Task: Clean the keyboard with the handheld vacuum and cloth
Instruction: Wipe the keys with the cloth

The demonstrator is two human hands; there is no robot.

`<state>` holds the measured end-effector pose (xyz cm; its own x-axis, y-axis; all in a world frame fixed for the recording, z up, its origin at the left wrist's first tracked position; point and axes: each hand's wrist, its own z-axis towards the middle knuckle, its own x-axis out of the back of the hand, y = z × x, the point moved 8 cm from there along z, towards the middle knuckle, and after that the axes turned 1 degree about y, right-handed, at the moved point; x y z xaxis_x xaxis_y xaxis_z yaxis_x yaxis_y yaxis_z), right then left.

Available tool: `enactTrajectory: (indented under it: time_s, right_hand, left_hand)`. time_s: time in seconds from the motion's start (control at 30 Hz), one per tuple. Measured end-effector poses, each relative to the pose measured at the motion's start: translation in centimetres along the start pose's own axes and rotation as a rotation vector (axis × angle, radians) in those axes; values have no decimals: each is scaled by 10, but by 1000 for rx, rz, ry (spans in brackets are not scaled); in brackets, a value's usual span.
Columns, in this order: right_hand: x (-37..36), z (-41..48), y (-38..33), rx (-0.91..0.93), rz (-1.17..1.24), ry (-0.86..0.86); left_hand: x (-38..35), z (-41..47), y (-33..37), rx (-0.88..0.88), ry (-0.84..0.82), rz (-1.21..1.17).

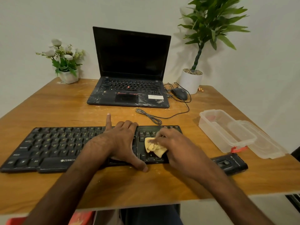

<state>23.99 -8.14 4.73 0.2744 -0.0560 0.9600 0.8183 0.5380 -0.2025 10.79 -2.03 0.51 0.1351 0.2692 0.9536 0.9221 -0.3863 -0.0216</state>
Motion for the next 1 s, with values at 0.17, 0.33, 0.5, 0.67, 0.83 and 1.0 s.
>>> enactTrajectory:
  time_s: [0.17,0.33,0.5,0.67,0.83,1.0]
  right_hand:
    - [-3,27,-17,-53,14,40]
    - [-4,-1,-29,43,27,-40]
    - [4,13,-12,-127,-57,96]
    - [-5,6,-38,-7,-13,12]
    - [16,-2,0,-133,-117,69]
    - [10,-24,-19,-177,-176,-24]
  left_hand:
    - [2,0,1,14,-6,19]
    - [1,-2,1,1,-3,-5]
    - [3,-4,1,23,-21,14]
    - [6,-7,5,33,-39,24]
    - [5,-9,3,45,-49,-9]
    - [5,-4,4,63,-73,30]
